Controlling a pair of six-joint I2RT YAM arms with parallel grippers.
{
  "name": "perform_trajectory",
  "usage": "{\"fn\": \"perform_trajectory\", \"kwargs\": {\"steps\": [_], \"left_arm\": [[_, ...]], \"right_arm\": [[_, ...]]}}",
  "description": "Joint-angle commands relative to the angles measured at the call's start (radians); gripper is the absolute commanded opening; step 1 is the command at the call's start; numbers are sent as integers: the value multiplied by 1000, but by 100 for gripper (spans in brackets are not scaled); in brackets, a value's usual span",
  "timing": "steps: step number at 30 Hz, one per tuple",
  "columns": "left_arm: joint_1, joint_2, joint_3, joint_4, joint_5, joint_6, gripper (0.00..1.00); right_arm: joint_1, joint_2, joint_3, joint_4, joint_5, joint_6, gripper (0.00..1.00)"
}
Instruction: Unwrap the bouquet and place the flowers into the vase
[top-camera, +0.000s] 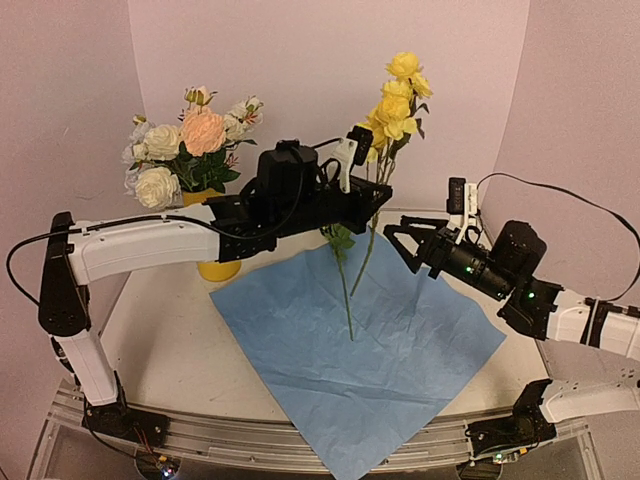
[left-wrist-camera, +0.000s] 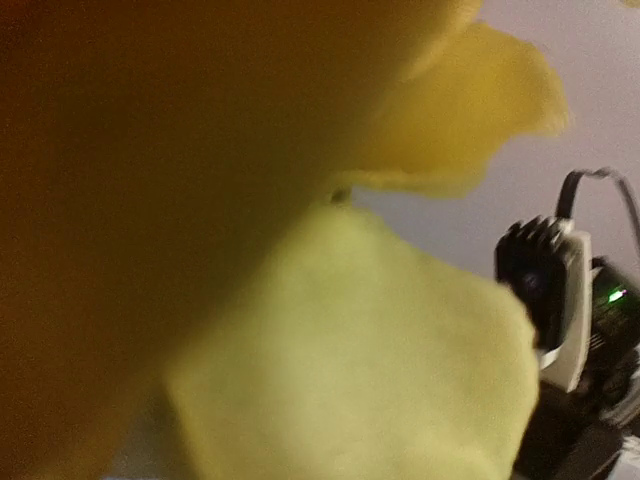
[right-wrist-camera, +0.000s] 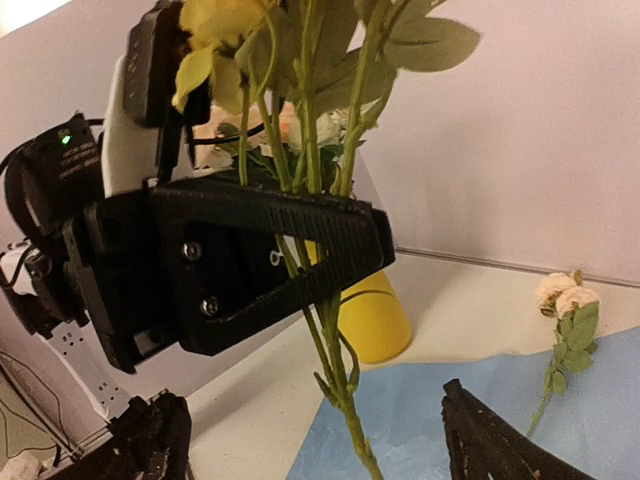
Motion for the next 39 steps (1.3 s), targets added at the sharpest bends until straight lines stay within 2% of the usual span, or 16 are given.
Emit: {"fn": "perform_trajectory", "kwargs": {"steps": [1, 4, 7, 16, 18, 19, 23, 26, 28, 31, 34, 39], "left_arm": [[-42, -20, -53, 27, -440, 450, 0], [-66, 36, -37, 33, -616, 607, 0], [-81, 73, -14, 38, -719, 661, 0], [-83, 24, -30, 46, -799, 643, 0], [-83, -5, -46, 45, -806, 590, 0], [-78, -41, -65, 44, -782, 547, 0], [-9, -218, -208, 43, -523, 270, 0], [10, -357, -310, 42, -468, 230, 0], [13, -433, -350, 41, -497, 275, 0], [25, -542, -402, 46, -519, 464, 0], [49, -631, -433, 80, -460, 632, 0], [125, -711, -472, 167, -398, 784, 0]], "right_arm": [[3, -37, -36, -27, 148, -8, 92], [3, -42, -49, -53, 185, -12, 93], [3, -58, -66, -64, 229, -13, 93], [3, -96, -115, -66, 309, -7, 93], [3, -81, -111, -68, 316, -2, 93], [3, -69, -108, -67, 321, 3, 93], [3, -47, -91, -73, 325, 7, 93], [3, -51, -93, -68, 327, 4, 93], [3, -53, -96, -60, 324, -1, 93], [3, -55, -96, -52, 307, -7, 93], [3, -62, -99, -42, 300, -12, 93], [3, -55, -86, -34, 288, -19, 93]]}}
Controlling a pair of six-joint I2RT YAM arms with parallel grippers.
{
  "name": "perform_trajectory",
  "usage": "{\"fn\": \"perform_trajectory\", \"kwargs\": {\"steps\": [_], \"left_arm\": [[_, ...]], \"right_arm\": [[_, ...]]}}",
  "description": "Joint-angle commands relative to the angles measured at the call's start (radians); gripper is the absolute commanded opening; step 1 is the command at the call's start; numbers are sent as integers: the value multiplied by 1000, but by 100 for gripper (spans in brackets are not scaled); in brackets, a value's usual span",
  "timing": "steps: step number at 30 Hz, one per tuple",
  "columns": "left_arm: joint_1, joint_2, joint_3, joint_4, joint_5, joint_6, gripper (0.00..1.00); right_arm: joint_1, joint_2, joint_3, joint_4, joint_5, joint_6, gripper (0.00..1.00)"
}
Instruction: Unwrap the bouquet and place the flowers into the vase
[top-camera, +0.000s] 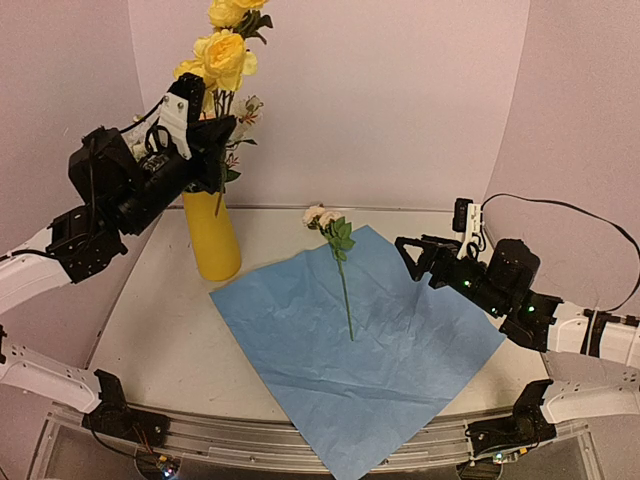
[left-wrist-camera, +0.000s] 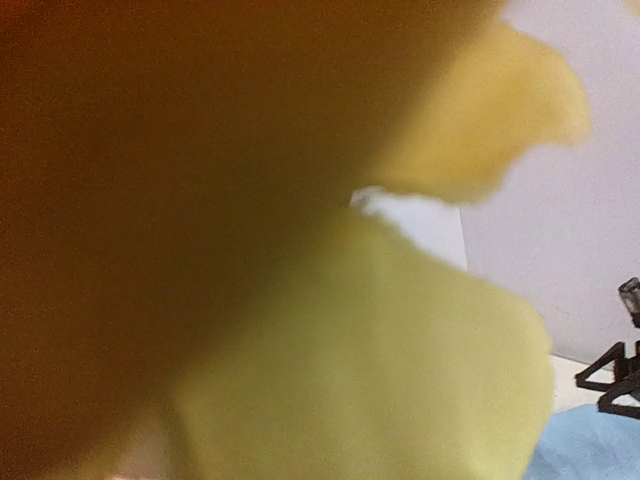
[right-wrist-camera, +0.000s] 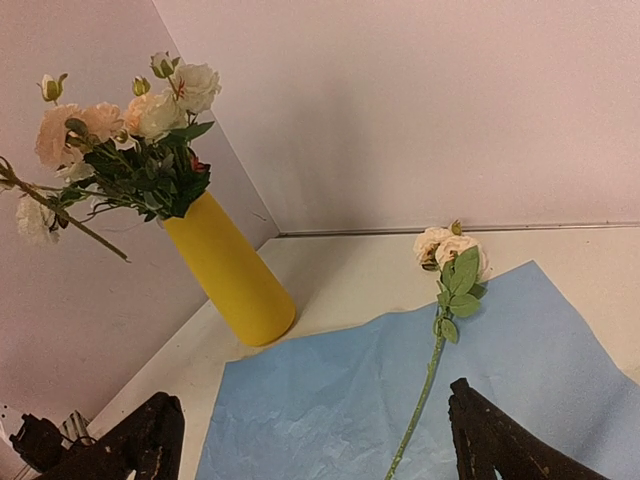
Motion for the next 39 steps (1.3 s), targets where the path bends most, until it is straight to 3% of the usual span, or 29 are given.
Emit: {"fn": "perform_trajectory", "kwargs": {"steps": [1, 9, 18, 33, 37, 39], "left_arm": [[63, -42, -27, 96, 68, 194, 0], [272, -21, -76, 187, 235, 217, 0], [461, 36, -130, 373, 456, 62, 0], [508, 20, -171, 491, 470, -54, 0], [509, -2, -140, 472, 554, -191, 0], [509, -24, -105, 388, 559, -262, 0]], "right_arm": [[3, -5, 30, 48, -19, -21, 93], [3, -3, 44, 50, -37, -25, 93], [3, -2, 53, 50, -45, -26, 93], [3, 2, 57, 49, -52, -23, 93], [3, 14, 63, 50, -52, -20, 93], [3, 16, 66, 50, -56, -18, 93]]}}
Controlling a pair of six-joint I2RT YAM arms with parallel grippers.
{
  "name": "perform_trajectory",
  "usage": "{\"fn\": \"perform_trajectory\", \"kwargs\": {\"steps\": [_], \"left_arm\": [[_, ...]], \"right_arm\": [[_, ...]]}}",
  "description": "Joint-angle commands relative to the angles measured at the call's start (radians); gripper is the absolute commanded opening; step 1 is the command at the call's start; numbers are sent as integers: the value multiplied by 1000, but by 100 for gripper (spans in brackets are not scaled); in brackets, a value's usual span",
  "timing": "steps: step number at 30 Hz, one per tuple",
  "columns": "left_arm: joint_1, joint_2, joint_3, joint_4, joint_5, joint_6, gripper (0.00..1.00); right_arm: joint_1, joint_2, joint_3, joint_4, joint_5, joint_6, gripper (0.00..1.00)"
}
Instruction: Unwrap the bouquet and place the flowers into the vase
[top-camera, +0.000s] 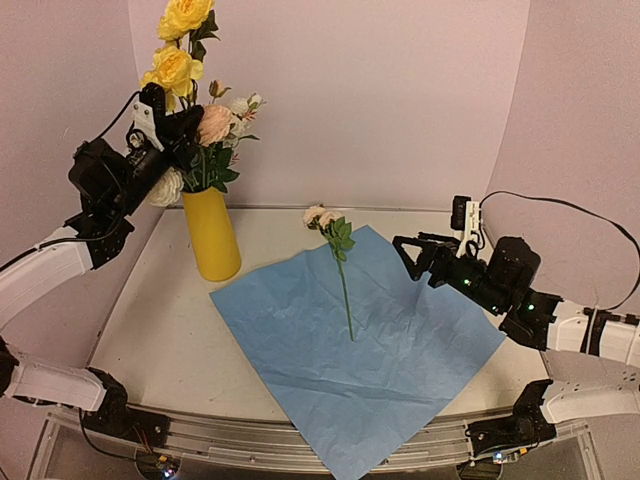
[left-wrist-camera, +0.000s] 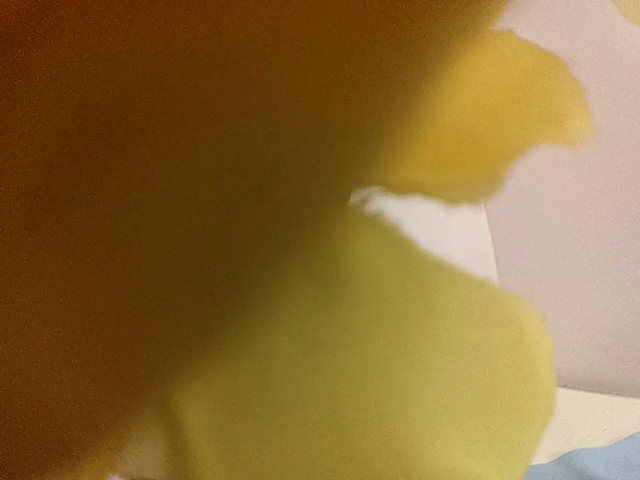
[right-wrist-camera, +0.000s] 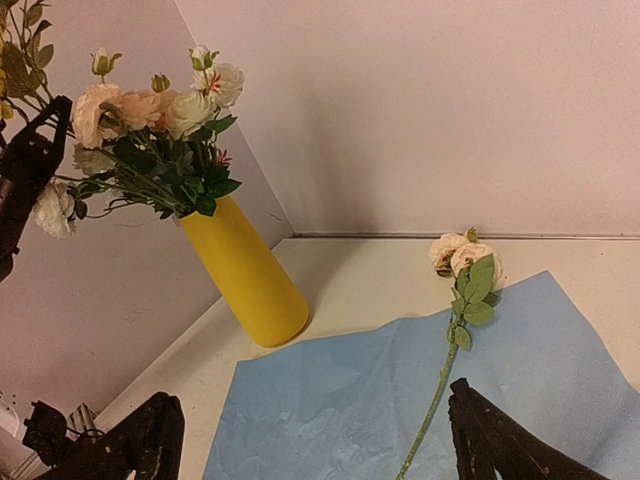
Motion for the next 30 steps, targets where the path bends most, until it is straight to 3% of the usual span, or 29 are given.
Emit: {"fn": "perform_trajectory", "kwargs": {"steps": [1, 9, 12, 18, 21, 28, 30], "left_arm": [[3, -69, 78, -39, 62, -175, 0], [3, -188, 172, -363, 110, -350, 0], [2, -199, 243, -529, 117, -357, 0], [2, -209, 419, -901, -1, -333, 0], [3, -213, 482, -1045, 20, -356, 0], [2, -279, 488, -1113, 164, -447, 0], [3, -292, 495, -1141, 122, -440, 0]], "right_arm": [[2, 9, 53, 38, -14, -1, 93], [2, 18, 51, 39, -17, 0, 93], [3, 27, 56, 41, -18, 2, 93], [3, 59, 64, 57, -27, 8, 93], [2, 76, 68, 65, -37, 12, 93], [2, 111, 89, 68, -55, 7, 93], [2, 116, 95, 70, -58, 6, 93]]}}
